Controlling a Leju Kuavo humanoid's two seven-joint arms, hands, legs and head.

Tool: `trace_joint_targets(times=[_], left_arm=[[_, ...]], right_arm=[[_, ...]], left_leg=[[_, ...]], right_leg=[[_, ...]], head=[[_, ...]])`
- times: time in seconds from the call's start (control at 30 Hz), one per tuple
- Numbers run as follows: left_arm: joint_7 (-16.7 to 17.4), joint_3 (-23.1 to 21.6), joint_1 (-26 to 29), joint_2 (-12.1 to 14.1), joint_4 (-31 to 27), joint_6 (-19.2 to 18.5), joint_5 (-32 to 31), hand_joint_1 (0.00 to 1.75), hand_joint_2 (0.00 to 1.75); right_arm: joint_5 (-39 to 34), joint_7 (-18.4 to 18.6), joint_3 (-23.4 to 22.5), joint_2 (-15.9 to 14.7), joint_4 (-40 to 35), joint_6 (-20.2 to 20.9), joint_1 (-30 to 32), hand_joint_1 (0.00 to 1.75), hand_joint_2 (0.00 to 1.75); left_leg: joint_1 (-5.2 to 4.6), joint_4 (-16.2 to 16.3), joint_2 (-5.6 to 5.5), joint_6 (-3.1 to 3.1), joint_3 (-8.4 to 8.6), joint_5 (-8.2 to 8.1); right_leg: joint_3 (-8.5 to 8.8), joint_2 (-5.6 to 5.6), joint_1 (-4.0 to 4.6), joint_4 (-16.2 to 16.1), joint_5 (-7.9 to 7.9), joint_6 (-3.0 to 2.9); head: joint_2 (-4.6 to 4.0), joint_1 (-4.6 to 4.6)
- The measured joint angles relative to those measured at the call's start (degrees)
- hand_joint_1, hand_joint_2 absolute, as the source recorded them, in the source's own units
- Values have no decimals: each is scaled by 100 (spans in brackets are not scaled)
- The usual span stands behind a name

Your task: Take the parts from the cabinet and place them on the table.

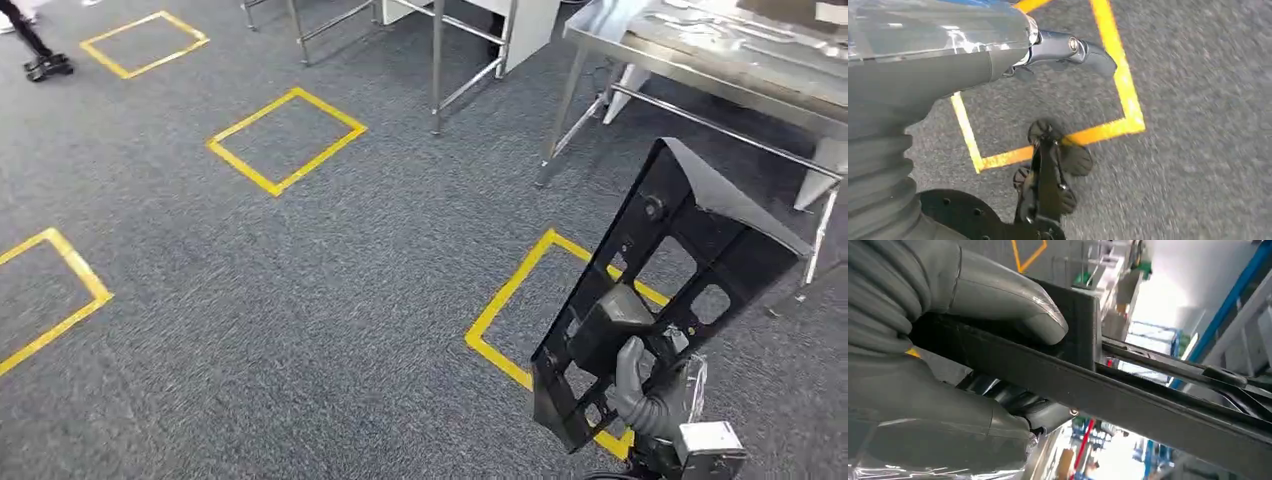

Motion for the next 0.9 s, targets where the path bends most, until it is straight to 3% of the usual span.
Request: trace_joint_targets(times=[0.07, 0.1, 0.13, 0.17, 0.2, 0.27, 0.3, 0.33, 0.37, 0.4, 0.43, 0.47, 0.57, 0.6, 0.63, 0.67, 0.7, 0.73, 0.77, 0.8, 0.83, 0.9], left_arm=[[-9, 0, -34, 0, 0, -2, 9, 0, 175], [-13, 0, -43, -29, 0, -4, 13, 0, 175], [-15, 0, -48, -31, 0, -7, 20, 0, 175], [-35, 2, -42, -28, 0, -7, 24, 0, 175], [-46, 2, -25, -28, 0, -7, 28, 0, 175], [-48, 4, 4, -28, 0, -7, 37, 0, 175], [-48, 4, 6, -28, 0, -7, 46, 0, 175], [-54, 4, 1, -35, 0, -7, 52, 0, 175], [-61, 4, -3, -44, 0, -11, 52, 0, 175], [-66, 4, -6, -53, 0, -22, 48, 0, 175], [-76, 4, -6, -52, 0, -30, 31, 0, 175], [-81, 4, 0, -52, 0, -35, 17, 0, 175], [-94, 4, -34, -52, 0, -59, 0, 0, 175], [-96, 4, -48, -52, -2, -63, 0, 0, 175], [-98, 4, -50, -52, -2, -68, 0, 0, 175], [-101, 4, -35, -52, -2, -68, 0, 0, 175], [-101, 2, -31, -52, -2, -81, 0, 0, 175], [-101, 2, -27, -52, -2, -83, 0, 0, 175], [-98, 2, -12, -52, 0, -83, 0, 0, 175], [-98, 2, -2, -50, 0, -83, 0, 0, 175], [-98, 2, 0, -50, 0, -83, 0, 0, 175], [-98, 2, 7, -50, 0, -83, 0, 0, 175]], right_arm=[[35, 2, 0, 2, -9, 39, 11, 175, 175], [41, 4, 2, 2, -26, 59, 10, 175, 175], [52, 0, 7, 2, -39, 57, 23, 175, 175], [57, 5, 9, 2, -50, 59, -19, 175, 175], [57, 13, 9, 2, -48, 61, -56, 175, 175], [57, 18, 18, 2, -44, 72, -64, 175, 175], [59, 20, 20, 2, -35, 72, -64, 175, 175], [59, 28, 22, 2, -31, 70, -66, 175, 175], [59, 28, 22, 2, -31, 70, -69, 175, 175], [59, 28, 22, 2, -35, 70, -72, 175, 175], [59, 28, 22, 2, -37, 68, -78, 175, 175], [59, 35, 22, 2, -37, 68, -79, 175, 175], [52, 33, 20, 2, -63, 61, -27, 175, 175], [52, 33, 20, 2, -83, 63, -7, 175, 175], [52, 29, 18, 2, -107, 63, 20, 175, 175], [52, 28, 17, 2, -120, 63, 4, 175, 175], [52, 31, 18, 2, -118, 63, -4, 175, 175], [52, 28, 20, 2, -118, 63, 0, 175, 175], [52, 31, 20, 2, -118, 63, 7, 175, 175], [52, 33, 20, 2, -116, 63, 20, 175, 175], [52, 33, 20, 2, -116, 63, 23, 175, 175], [52, 33, 20, 2, -118, 66, 22, 175, 175]], left_leg=[[-30, -7, 113, 54, 33, 11], [63, -105, 236, 114, 55, 71], [43, -135, 298, 135, 74, 89], [43, -142, 384, 180, 72, 94], [30, -142, 466, 181, 66, 93], [16, -137, 633, 179, 65, 73], [17, -136, 714, 175, 70, 63], [17, -135, 796, 162, 83, 49], [17, -135, 863, 146, 104, 34], [17, -134, 927, 122, 138, 9], [3, -131, 989, 91, 176, -17], [-37, -121, 1035, 47, 183, -53], [-31, -143, 1205, -46, 251, -81], [-20, -140, 1235, -91, 280, -109], [9, -51, 1005, -125, 267, -185], [11, 241, 747, -123, 139, -388], [20, 676, 615, -127, -71, -622], [16, 1202, 544, -133, -329, -858], [13, 1619, 524, -137, -546, -994], [13, 1823, 522, -130, -681, -970], [13, 1702, 518, -117, -656, -809], [14, 755, 445, -70, -290, -201]], right_leg=[[-16, 139, -29, -38, 35, 78], [-19, 187, -6, -21, 33, 114], [-76, -164, 21, 91, -63, 125], [-234, -457, 24, 406, -285, 143], [-456, -613, 10, 857, -524, 172], [-834, -695, -27, 1616, -792, 217], [-864, -710, -40, 1663, -733, 235], [-742, -734, -55, 1418, -538, 248], [-505, -773, -65, 988, -299, 248], [-179, -909, -65, 410, -50, 239], [56, -1179, -49, -37, 6, 218], [71, -1224, 4, -64, -25, 159], [22, -995, 43, -39, -46, 60], [48, -920, 2, -85, -19, 5], [87, -865, -23, -112, 1, -28], [86, -813, -26, -116, 5, -66], [85, -757, -22, -115, 7, -86], [83, -684, -10, -114, 2, -100], [82, -602, 2, -106, -1, -106], [86, -501, 10, -96, -4, -109], [93, -417, 12, -85, -8, -112], [106, -227, 13, -54, -22, -92]], head=[[0, 0], [0, 0], [0, 2], [0, 22], [0, 24], [0, 24], [0, 24], [0, 24], [0, 24], [0, 24], [0, 24], [0, 24], [0, 24], [0, 24], [0, 22], [0, 20], [0, 20], [0, 20], [0, 20], [0, 20], [0, 20], [0, 20]])
